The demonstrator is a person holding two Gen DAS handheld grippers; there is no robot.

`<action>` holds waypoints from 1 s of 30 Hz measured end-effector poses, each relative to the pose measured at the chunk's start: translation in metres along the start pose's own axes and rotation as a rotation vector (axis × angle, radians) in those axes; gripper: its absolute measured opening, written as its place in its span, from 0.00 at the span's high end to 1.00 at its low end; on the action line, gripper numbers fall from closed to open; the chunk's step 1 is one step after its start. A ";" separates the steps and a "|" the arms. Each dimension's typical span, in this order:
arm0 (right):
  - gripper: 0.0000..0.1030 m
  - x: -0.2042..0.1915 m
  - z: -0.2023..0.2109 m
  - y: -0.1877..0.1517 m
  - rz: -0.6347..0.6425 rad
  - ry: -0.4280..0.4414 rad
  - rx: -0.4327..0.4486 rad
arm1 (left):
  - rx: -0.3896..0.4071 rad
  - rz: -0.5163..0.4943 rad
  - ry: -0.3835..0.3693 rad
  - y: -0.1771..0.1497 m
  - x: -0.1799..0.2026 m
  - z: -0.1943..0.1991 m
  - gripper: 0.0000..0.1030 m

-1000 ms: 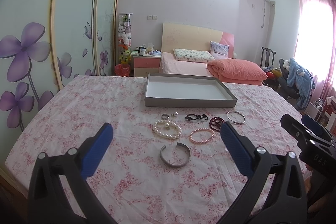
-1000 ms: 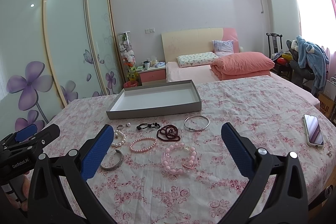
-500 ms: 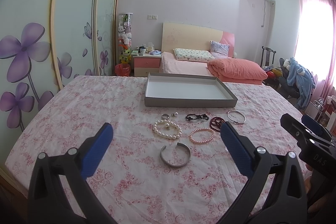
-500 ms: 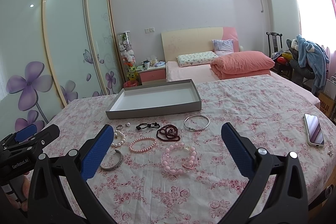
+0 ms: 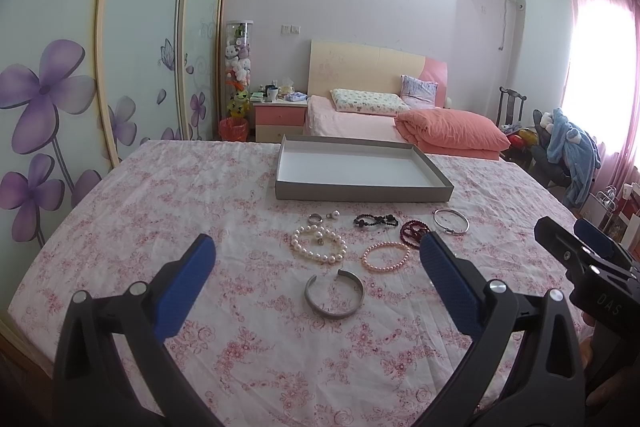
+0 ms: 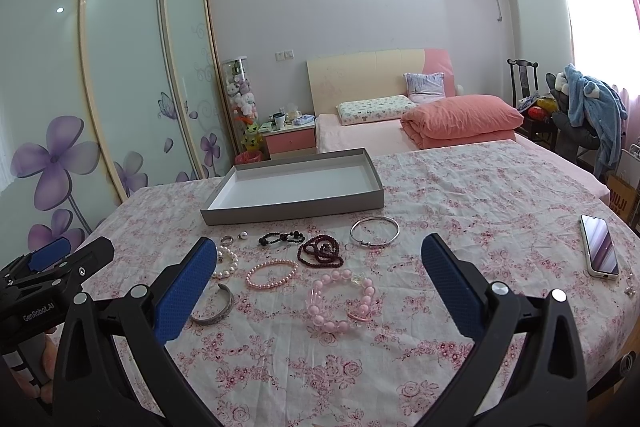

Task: Organize jewelry
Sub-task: 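Grasp the pink bead bracelet with the right gripper while the left gripper approaches the silver cuff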

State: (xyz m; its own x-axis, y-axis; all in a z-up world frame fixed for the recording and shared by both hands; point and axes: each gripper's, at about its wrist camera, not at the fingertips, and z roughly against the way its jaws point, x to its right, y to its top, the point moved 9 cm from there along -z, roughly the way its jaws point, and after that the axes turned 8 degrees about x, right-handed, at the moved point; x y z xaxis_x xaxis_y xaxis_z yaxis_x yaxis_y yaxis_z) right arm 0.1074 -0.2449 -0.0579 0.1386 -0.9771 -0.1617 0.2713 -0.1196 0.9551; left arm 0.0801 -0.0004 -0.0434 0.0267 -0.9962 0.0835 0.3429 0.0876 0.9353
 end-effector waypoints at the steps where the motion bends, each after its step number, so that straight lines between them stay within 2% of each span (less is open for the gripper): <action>1: 0.02 0.000 0.000 -0.001 -0.001 0.000 -0.003 | -0.007 0.003 -0.008 -0.006 0.002 -0.005 0.04; 6: 0.02 0.004 -0.008 -0.007 -0.019 -0.004 -0.032 | -0.058 0.026 -0.035 -0.027 -0.004 -0.019 0.04; 10: 0.02 0.013 -0.018 -0.020 -0.049 -0.012 -0.087 | -0.119 0.047 -0.036 -0.028 -0.006 -0.026 0.04; 18: 0.02 0.027 -0.047 -0.041 -0.057 -0.046 -0.227 | -0.321 0.044 0.018 -0.062 -0.018 -0.069 0.04; 26: 0.31 0.043 -0.092 -0.081 -0.063 -0.092 -0.431 | -0.421 0.036 0.028 -0.084 -0.019 -0.098 0.04; 30: 0.40 0.049 -0.104 -0.098 -0.069 -0.126 -0.498 | -0.445 0.011 0.044 -0.088 -0.017 -0.106 0.04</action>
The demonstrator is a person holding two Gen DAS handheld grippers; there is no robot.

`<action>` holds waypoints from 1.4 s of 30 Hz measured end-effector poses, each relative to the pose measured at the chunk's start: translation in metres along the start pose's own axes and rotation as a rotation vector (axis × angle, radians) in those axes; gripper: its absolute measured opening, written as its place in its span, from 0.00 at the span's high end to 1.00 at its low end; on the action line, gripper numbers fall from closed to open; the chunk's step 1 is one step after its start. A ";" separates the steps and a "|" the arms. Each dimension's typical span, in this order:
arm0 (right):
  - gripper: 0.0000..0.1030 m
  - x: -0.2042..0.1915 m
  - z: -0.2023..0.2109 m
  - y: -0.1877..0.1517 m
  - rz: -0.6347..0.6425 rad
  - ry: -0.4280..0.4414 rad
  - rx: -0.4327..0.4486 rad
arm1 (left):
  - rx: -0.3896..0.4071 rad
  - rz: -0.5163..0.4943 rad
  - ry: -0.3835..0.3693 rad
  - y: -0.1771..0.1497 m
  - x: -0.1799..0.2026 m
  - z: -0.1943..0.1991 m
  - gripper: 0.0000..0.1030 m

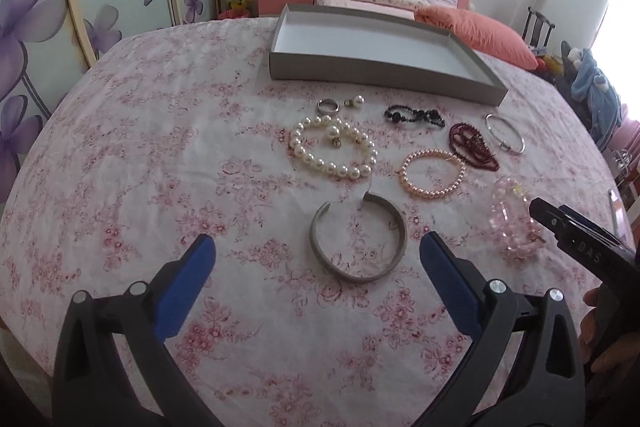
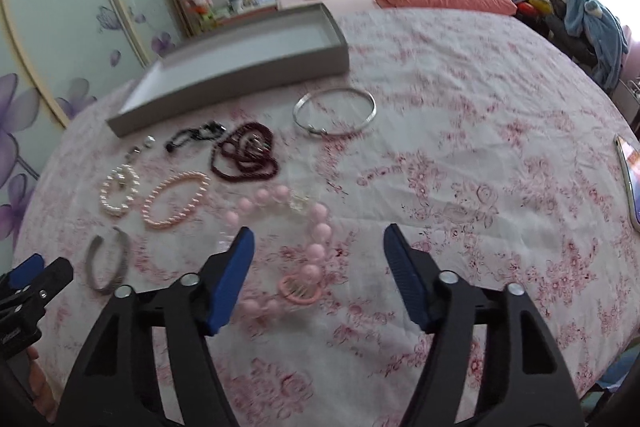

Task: Organize jewelry
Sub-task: 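Grasp the pink bead bracelet with the right gripper while the left gripper approaches the silver cuff, then lift the pink bracelet with the right gripper while the left gripper grasps the silver cuff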

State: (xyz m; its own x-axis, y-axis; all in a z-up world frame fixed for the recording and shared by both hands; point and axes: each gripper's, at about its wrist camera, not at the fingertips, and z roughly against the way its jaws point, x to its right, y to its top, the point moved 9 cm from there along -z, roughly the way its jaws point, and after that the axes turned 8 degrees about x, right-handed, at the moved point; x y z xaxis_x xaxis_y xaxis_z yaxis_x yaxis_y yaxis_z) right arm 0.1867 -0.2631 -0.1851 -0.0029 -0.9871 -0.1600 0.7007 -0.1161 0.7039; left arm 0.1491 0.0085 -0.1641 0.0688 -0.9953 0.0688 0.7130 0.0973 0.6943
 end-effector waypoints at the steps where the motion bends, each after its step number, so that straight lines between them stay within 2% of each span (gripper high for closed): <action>1: 0.43 0.001 -0.004 -0.001 0.002 -0.008 -0.007 | -0.004 -0.002 0.004 0.000 0.000 -0.003 0.04; 6: 0.56 0.001 -0.013 -0.004 0.035 -0.044 -0.026 | -0.039 0.009 0.025 -0.002 -0.002 -0.016 0.04; 9: 0.68 0.001 -0.014 -0.002 0.053 -0.070 -0.021 | -0.056 0.019 0.028 -0.004 -0.003 -0.021 0.04; 11: 0.82 0.002 -0.013 -0.002 0.057 -0.078 -0.019 | -0.059 0.022 0.026 -0.004 -0.003 -0.024 0.04; 12: 0.85 0.002 -0.015 -0.001 0.060 -0.082 -0.019 | -0.062 0.022 0.026 -0.004 -0.003 -0.025 0.04; 19: 0.86 0.022 -0.017 0.005 0.017 -0.129 -0.021 | -0.085 0.008 0.026 -0.008 0.003 -0.032 0.04; 34: 0.86 0.022 -0.014 0.002 0.028 -0.121 -0.031 | -0.131 -0.016 0.041 -0.008 0.019 -0.051 0.04; 36: 0.86 0.022 -0.014 0.002 0.031 -0.120 -0.032 | -0.127 -0.018 0.052 -0.006 0.020 -0.053 0.07; 42: 0.86 0.019 -0.013 0.000 0.031 -0.116 -0.036 | -0.097 -0.038 0.057 0.002 0.025 -0.052 0.35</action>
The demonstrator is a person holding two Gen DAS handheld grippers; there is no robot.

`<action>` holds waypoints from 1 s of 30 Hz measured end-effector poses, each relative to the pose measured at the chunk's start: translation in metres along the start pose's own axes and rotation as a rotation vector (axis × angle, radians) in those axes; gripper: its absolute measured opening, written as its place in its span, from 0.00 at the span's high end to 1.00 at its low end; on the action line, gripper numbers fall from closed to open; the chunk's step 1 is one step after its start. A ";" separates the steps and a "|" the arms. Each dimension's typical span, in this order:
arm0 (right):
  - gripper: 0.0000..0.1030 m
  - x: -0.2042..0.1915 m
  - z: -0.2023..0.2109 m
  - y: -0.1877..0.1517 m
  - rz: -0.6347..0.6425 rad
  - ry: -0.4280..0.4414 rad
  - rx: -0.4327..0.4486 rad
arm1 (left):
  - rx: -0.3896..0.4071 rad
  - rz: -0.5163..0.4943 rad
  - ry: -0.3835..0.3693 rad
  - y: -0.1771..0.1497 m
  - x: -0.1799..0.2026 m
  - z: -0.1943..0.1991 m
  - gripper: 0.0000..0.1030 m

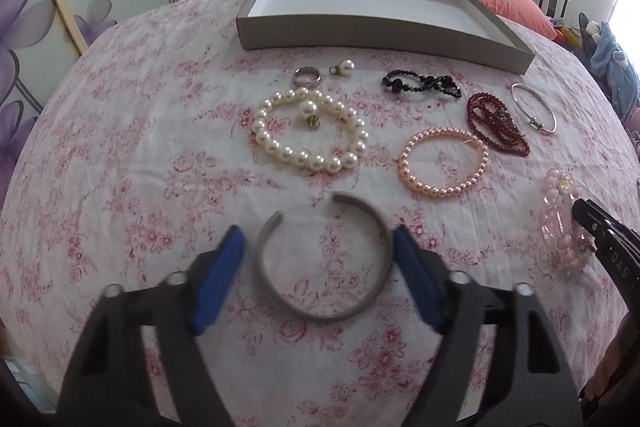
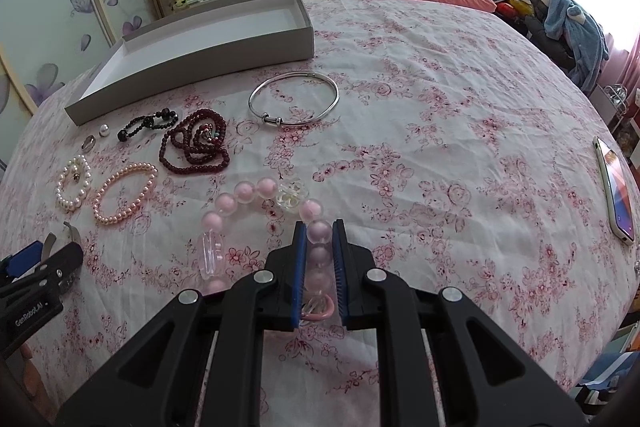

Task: Organize jewelry
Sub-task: 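Lift the pink bracelet with the right gripper while the left gripper grasps the silver cuff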

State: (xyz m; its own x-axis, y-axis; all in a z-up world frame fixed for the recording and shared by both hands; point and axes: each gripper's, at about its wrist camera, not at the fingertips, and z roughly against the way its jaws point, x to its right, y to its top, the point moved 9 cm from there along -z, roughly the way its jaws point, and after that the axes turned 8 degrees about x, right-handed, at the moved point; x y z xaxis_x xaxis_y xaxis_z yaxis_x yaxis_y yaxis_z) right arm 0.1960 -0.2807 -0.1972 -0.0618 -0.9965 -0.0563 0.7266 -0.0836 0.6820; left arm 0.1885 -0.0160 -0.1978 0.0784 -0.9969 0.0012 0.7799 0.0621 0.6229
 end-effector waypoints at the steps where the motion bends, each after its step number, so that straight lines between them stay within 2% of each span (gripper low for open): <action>1: 0.86 0.000 0.000 0.000 -0.001 0.001 0.000 | 0.002 0.002 -0.002 0.000 -0.001 0.000 0.36; 6: 0.86 -0.001 0.003 0.000 -0.002 0.022 0.006 | 0.018 0.031 -0.026 -0.001 -0.003 0.003 0.37; 11: 0.86 -0.006 0.011 0.007 0.000 0.062 0.059 | 0.049 0.064 -0.039 0.001 -0.010 0.009 0.37; 21: 0.86 -0.027 0.040 0.036 0.024 0.168 0.221 | 0.213 0.068 -0.031 0.026 -0.013 0.034 0.37; 30: 0.86 -0.046 0.069 0.069 0.063 0.221 0.366 | 0.404 0.043 -0.050 0.066 -0.006 0.069 0.37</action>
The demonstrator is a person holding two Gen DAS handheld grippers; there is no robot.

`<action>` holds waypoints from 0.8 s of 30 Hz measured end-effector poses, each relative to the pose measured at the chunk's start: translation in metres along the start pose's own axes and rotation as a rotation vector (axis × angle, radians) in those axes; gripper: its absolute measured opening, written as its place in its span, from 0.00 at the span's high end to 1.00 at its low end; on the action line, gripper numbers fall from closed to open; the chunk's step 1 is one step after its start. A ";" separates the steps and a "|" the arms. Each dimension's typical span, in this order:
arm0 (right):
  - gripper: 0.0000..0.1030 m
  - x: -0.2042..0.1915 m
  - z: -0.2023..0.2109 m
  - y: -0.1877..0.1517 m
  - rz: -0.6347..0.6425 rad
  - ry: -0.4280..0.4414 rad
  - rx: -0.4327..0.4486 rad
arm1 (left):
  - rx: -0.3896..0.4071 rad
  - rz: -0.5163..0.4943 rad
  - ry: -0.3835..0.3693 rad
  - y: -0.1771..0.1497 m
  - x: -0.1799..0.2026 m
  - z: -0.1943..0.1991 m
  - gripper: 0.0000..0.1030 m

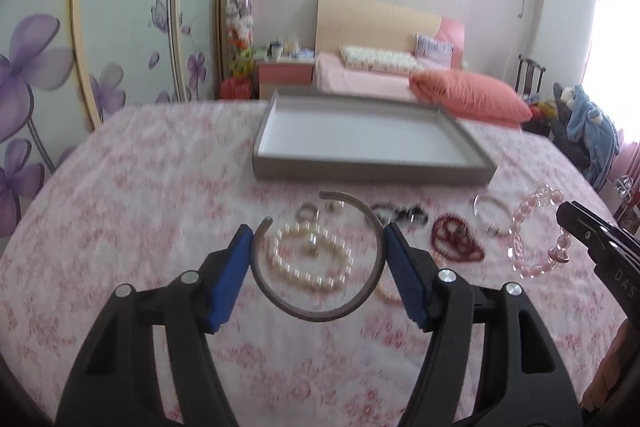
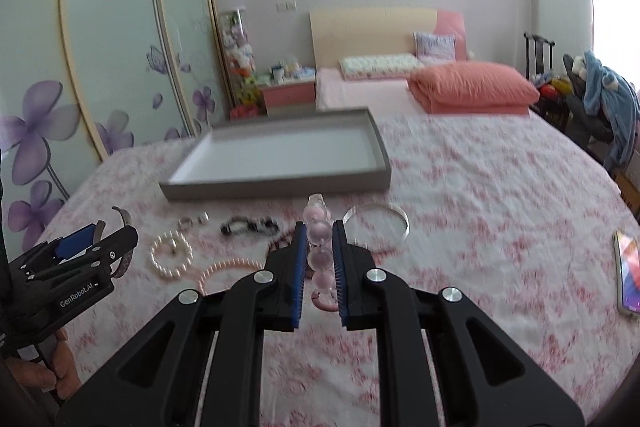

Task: Organize jewelry
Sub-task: 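Lift the pink bracelet with the right gripper while the left gripper grasps the silver cuff, then lower the pink bracelet and silver cuff into the gray tray, opening both grippers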

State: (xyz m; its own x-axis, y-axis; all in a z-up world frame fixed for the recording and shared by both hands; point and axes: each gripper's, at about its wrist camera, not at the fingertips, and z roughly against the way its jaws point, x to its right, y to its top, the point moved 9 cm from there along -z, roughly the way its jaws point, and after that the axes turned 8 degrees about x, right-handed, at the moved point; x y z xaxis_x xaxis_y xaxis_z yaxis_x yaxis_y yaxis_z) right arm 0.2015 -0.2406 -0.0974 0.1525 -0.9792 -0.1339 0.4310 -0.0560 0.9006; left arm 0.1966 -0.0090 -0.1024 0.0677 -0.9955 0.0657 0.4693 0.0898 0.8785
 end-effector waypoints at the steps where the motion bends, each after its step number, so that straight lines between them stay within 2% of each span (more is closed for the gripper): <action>1: 0.86 -0.001 0.001 0.006 0.001 0.003 0.019 | 0.017 -0.002 0.000 0.005 0.001 0.001 0.37; 15: 0.86 -0.008 -0.015 0.066 0.005 0.016 0.167 | 0.176 -0.028 0.027 0.074 0.007 -0.012 0.37; 24: 0.86 -0.008 -0.053 0.106 0.000 -0.015 0.239 | 0.216 -0.039 0.043 0.115 0.008 -0.062 0.37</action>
State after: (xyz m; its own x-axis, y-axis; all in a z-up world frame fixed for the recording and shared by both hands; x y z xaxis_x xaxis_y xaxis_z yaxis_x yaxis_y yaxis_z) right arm 0.2928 -0.2284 -0.0229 0.1381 -0.9819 -0.1294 0.2080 -0.0990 0.9731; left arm 0.3053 -0.0049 -0.0299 0.0925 -0.9956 0.0133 0.2729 0.0382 0.9613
